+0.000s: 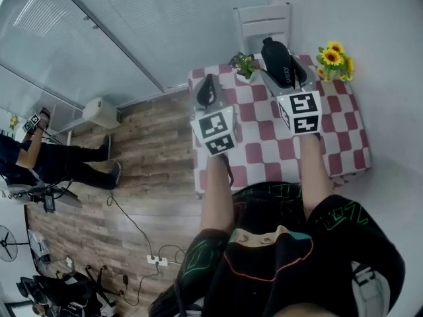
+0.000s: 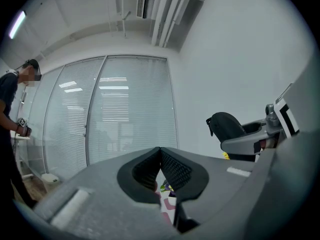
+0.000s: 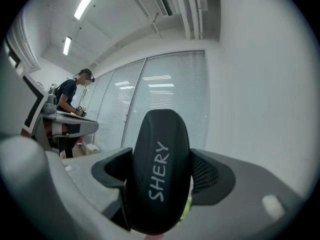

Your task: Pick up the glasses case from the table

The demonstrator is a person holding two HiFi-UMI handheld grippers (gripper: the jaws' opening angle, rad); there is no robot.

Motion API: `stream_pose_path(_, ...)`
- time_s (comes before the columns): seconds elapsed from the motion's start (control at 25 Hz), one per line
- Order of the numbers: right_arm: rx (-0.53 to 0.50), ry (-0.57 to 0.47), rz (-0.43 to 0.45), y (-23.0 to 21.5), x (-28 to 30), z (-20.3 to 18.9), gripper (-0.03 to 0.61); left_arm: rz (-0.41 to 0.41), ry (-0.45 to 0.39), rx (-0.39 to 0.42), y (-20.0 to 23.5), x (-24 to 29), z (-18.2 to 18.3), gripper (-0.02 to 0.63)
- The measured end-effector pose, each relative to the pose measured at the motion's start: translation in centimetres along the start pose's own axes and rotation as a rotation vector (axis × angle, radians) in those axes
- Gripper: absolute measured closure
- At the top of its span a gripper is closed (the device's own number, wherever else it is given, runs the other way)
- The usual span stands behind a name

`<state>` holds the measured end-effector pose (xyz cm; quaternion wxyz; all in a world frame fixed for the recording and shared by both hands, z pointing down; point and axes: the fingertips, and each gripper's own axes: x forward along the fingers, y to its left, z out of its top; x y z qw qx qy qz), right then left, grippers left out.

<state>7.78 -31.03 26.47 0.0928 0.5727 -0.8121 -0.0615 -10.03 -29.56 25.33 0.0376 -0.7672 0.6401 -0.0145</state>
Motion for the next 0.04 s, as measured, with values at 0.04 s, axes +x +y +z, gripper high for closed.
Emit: stream_pose_path(0.04, -0.001, -0.002, 0.000, -0.08, 0.10, 0.08, 0.218, -0.001, 0.000, -0.001, -0.04, 0.19, -0.02, 0.606)
